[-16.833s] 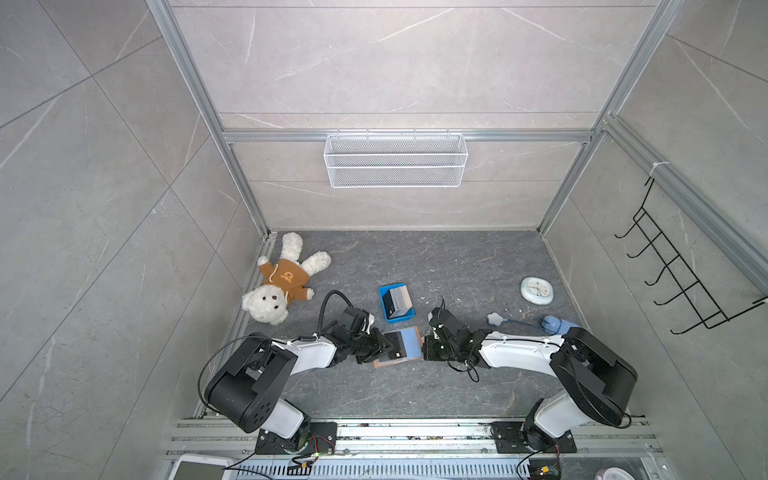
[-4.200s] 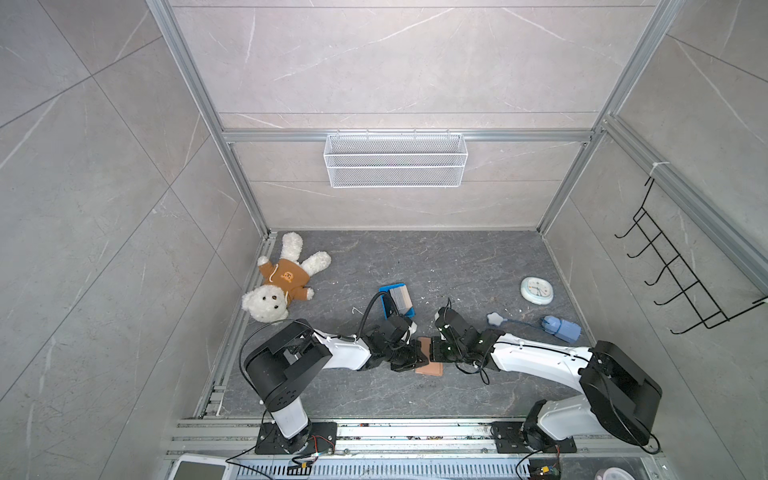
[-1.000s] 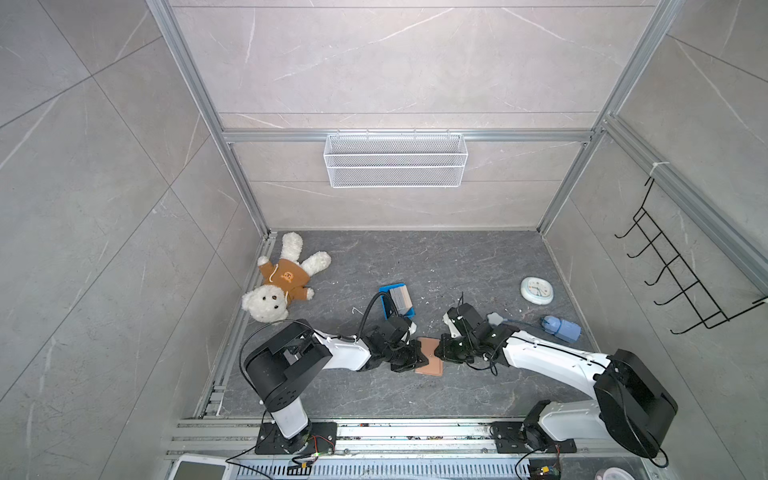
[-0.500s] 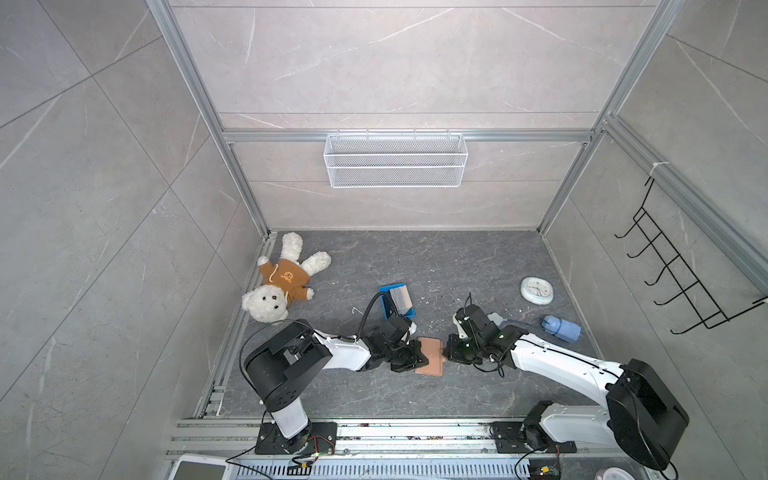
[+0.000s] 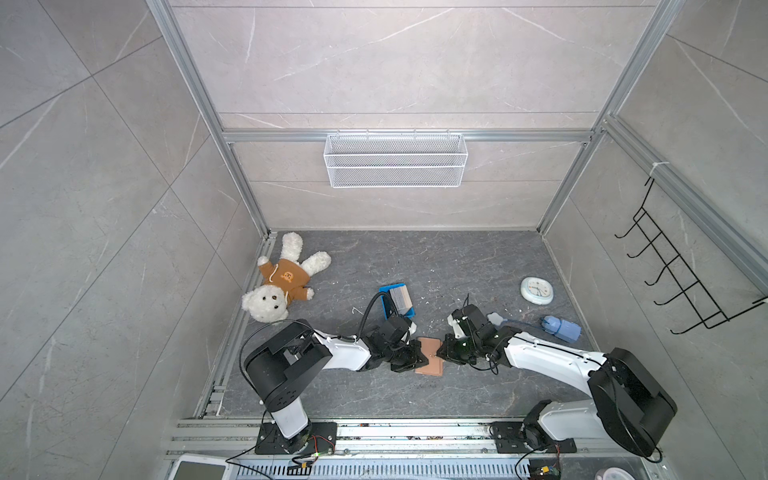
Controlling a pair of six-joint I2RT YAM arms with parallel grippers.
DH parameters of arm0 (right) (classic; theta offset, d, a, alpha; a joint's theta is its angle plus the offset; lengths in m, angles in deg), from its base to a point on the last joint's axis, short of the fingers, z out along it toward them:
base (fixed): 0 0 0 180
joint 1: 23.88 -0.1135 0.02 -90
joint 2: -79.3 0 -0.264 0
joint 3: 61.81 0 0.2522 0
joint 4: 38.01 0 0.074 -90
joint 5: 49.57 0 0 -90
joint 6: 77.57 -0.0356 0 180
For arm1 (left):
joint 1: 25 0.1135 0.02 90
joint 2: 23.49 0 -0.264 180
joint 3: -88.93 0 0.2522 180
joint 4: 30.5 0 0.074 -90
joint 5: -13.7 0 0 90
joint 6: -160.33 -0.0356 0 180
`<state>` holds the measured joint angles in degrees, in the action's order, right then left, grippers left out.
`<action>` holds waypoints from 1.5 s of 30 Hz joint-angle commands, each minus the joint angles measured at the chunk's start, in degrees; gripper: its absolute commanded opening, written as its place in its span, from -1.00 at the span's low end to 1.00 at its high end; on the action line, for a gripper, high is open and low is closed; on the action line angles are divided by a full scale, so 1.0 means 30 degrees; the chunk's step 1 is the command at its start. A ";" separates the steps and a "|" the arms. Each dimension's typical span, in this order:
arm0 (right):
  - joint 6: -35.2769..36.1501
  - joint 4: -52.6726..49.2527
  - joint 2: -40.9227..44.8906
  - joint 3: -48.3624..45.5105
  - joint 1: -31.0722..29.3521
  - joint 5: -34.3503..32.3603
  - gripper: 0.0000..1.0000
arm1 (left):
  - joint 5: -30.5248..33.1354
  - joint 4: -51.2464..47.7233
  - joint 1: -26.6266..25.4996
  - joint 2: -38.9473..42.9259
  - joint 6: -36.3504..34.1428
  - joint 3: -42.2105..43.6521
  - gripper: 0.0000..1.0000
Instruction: Put the credit cards into the card holder
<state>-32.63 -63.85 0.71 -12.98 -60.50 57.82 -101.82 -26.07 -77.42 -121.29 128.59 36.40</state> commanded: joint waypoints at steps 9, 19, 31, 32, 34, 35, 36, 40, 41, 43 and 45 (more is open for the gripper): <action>0.0103 0.0483 -0.1224 0.0095 0.0050 0.0361 -0.63 | 0.0560 -0.1345 -0.0053 -0.0308 -0.0258 0.0052 -0.96; -0.0068 0.1153 -0.1502 0.0142 -0.0192 0.0796 -0.65 | 0.0508 -0.1261 -0.0077 -0.0447 -0.0231 0.0001 -0.97; -0.0208 0.1504 -0.1960 0.0483 -0.0696 0.0807 -0.68 | 0.0483 -0.1165 -0.0090 -0.0477 -0.0238 0.0104 -0.96; -0.0219 0.1506 -0.1921 0.0498 -0.0754 0.0796 -0.67 | 0.0479 -0.1150 -0.0087 -0.0501 -0.0230 0.0118 -0.97; -0.0216 0.1498 -0.1895 0.0528 -0.0785 0.0775 -0.67 | 0.0491 -0.1145 -0.0077 -0.0499 -0.0239 0.0119 -0.97; -0.0215 0.1476 -0.1921 0.0531 -0.0797 0.0781 -0.67 | 0.0497 -0.1144 -0.0078 -0.0455 -0.0231 0.0118 -0.96; -0.0215 0.1472 -0.1953 0.0527 -0.0818 0.0776 -0.67 | 0.0488 -0.1159 -0.0078 -0.0497 -0.0241 0.0118 -0.97; -0.0231 0.1458 -0.2141 0.0586 -0.0898 0.0752 -0.68 | 0.0499 -0.1129 -0.0091 -0.0476 -0.0231 0.0129 -0.96; -0.0215 0.1448 -0.2189 0.0611 -0.0934 0.0738 -0.67 | 0.0506 -0.1140 -0.0078 -0.0475 -0.0231 0.0148 -0.97; -0.0216 0.1418 -0.2241 0.0673 -0.0982 0.0680 -0.68 | 0.0486 -0.1096 -0.0077 -0.0500 -0.0230 0.0148 -0.97; -0.0208 0.1417 -0.2304 0.0759 -0.1047 0.0681 -0.68 | 0.0492 -0.1112 -0.0076 -0.0505 -0.0209 0.0148 -0.97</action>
<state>-32.85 -59.65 -4.18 -11.65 -62.21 59.06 -101.84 -26.11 -77.47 -121.33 128.61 36.40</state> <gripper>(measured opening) 0.161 0.045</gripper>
